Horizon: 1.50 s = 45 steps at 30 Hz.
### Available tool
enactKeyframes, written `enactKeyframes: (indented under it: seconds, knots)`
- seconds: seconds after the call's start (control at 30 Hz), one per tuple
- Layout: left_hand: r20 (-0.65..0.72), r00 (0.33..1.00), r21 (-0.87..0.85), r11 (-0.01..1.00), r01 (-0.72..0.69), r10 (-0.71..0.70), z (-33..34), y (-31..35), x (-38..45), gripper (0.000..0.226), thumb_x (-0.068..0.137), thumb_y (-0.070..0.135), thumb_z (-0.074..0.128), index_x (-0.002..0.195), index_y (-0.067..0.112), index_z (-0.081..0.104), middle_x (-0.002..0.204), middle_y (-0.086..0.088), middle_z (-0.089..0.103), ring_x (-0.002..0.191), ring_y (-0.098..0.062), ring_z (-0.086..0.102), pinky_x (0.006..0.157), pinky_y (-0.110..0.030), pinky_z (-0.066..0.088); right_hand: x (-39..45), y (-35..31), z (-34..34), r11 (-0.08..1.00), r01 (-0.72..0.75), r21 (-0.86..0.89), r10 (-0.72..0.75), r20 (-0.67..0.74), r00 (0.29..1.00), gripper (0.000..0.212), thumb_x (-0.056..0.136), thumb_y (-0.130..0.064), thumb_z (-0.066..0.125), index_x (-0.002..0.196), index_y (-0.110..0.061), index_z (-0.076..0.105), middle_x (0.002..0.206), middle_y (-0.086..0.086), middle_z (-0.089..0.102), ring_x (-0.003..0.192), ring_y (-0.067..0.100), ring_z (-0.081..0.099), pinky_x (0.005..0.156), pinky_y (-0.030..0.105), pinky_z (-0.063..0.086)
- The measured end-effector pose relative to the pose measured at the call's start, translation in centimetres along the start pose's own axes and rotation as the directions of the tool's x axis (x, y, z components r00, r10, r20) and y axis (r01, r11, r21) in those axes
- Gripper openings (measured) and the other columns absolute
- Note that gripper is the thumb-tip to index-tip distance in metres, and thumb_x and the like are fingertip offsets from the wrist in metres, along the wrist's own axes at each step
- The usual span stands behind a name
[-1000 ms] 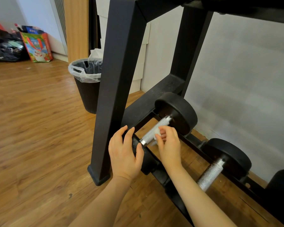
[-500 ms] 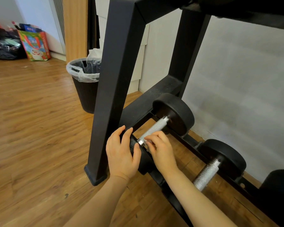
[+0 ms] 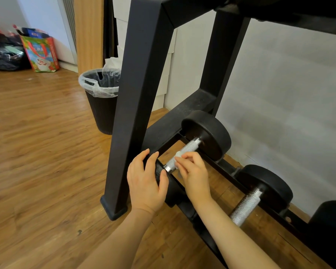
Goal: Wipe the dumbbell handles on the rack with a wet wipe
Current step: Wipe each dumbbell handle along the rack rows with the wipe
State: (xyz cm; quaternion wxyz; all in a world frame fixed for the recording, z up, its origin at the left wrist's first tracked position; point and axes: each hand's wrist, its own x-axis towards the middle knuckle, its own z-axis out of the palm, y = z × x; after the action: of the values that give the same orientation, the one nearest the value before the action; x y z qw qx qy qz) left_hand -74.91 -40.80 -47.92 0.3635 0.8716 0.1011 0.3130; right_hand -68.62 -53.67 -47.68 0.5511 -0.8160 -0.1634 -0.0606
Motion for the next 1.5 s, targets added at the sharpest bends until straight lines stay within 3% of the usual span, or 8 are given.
enactKeyframes:
  seconds: [0.17, 0.37, 0.5, 0.6, 0.9, 1.03, 1.2, 1.5]
  knots:
    - [0.057, 0.998, -0.005, 1.000, 0.002, -0.002, -0.3, 0.0, 0.1, 0.056, 0.089, 0.044, 0.040, 0.136, 0.018, 0.055, 0.143, -0.004, 0.048, 0.135, -0.025, 0.042, 0.112, -0.053, 0.034, 0.7, 1.4, -0.5, 0.904, 0.260, -0.340, -0.236, 0.111, 0.965, 0.020, 0.093, -0.021, 0.057, 0.102, -0.011, 0.072, 0.107, 0.007, 0.060, 0.098, 0.018, 0.056, 0.083, 0.025, 0.046]
    - [0.158, 0.984, -0.019, 0.996, -0.082, 0.084, -1.5, -2.3, 0.7, 0.073, 0.088, 0.058, 0.045, 0.147, 0.016, 0.042, 0.155, 0.000, 0.037, 0.144, -0.012, 0.027, 0.118, -0.040, 0.025, 2.8, 0.2, -2.2, 0.746, 0.457, -0.484, -0.371, 0.268, 0.889, 0.018, 0.089, -0.020, 0.065, 0.105, -0.016, 0.072, 0.102, -0.003, 0.062, 0.101, 0.006, 0.051, 0.087, 0.023, 0.048]
    - [0.149, 0.986, -0.026, 0.997, -0.070, 0.073, -1.3, -2.4, 0.7, 0.073, 0.088, 0.057, 0.045, 0.146, 0.015, 0.044, 0.153, -0.003, 0.041, 0.144, -0.016, 0.030, 0.117, -0.045, 0.030, 3.6, 0.1, -2.3, 0.606, 0.595, -0.528, -0.444, 0.395, 0.804, 0.020, 0.085, -0.023, 0.063, 0.098, -0.016, 0.076, 0.101, -0.002, 0.070, 0.105, 0.018, 0.061, 0.095, 0.033, 0.046]
    - [0.128, 0.989, -0.053, 0.996, -0.071, 0.077, -1.1, -2.5, 0.6, 0.067, 0.088, 0.053, 0.047, 0.144, 0.015, 0.047, 0.150, -0.003, 0.044, 0.141, -0.021, 0.037, 0.114, -0.048, 0.034, 3.7, 0.3, -1.8, 0.638, 0.586, -0.500, -0.382, 0.456, 0.804, 0.031, 0.089, -0.029, 0.054, 0.110, -0.018, 0.074, 0.114, 0.002, 0.070, 0.119, 0.023, 0.058, 0.106, 0.044, 0.042]
    - [0.068, 0.992, -0.086, 0.992, -0.098, 0.104, -0.7, -2.6, 0.8, 0.061, 0.088, 0.045, 0.047, 0.138, 0.011, 0.053, 0.145, -0.006, 0.050, 0.135, -0.024, 0.045, 0.109, -0.050, 0.040, 4.3, -0.5, -1.4, 0.622, 0.629, -0.466, -0.446, 0.449, 0.774, 0.024, 0.089, -0.026, 0.058, 0.100, -0.016, 0.077, 0.101, -0.002, 0.074, 0.105, 0.017, 0.066, 0.106, 0.040, 0.039]
    - [0.060, 0.992, -0.091, 0.990, -0.108, 0.114, -0.7, -2.7, 0.8, 0.059, 0.088, 0.044, 0.047, 0.136, 0.010, 0.053, 0.144, -0.007, 0.051, 0.134, -0.024, 0.046, 0.109, -0.050, 0.040, 4.9, 0.4, -2.2, 0.635, 0.581, -0.508, -0.446, 0.373, 0.814, 0.021, 0.082, -0.012, 0.075, 0.103, -0.016, 0.076, 0.103, -0.003, 0.074, 0.108, 0.018, 0.064, 0.107, 0.041, 0.038]
    - [0.063, 0.993, -0.094, 0.991, -0.095, 0.101, -0.7, -2.6, 0.8, 0.059, 0.087, 0.043, 0.047, 0.136, 0.011, 0.054, 0.144, -0.006, 0.051, 0.134, -0.024, 0.046, 0.107, -0.052, 0.041, 3.9, -0.1, -1.0, 0.609, 0.667, -0.429, -0.451, 0.504, 0.736, 0.022, 0.085, -0.013, 0.071, 0.106, -0.015, 0.075, 0.108, 0.001, 0.072, 0.109, 0.016, 0.064, 0.108, 0.036, 0.036]
    - [0.082, 0.994, -0.097, 0.994, -0.060, 0.068, -0.7, -2.7, 0.8, 0.061, 0.087, 0.046, 0.045, 0.137, 0.012, 0.053, 0.145, -0.005, 0.050, 0.135, -0.023, 0.046, 0.107, -0.054, 0.041, 3.7, -0.2, -1.3, 0.570, 0.654, -0.498, -0.403, 0.524, 0.750, 0.035, 0.083, -0.008, 0.072, 0.116, -0.016, 0.069, 0.118, 0.000, 0.069, 0.121, 0.017, 0.058, 0.111, 0.034, 0.028]
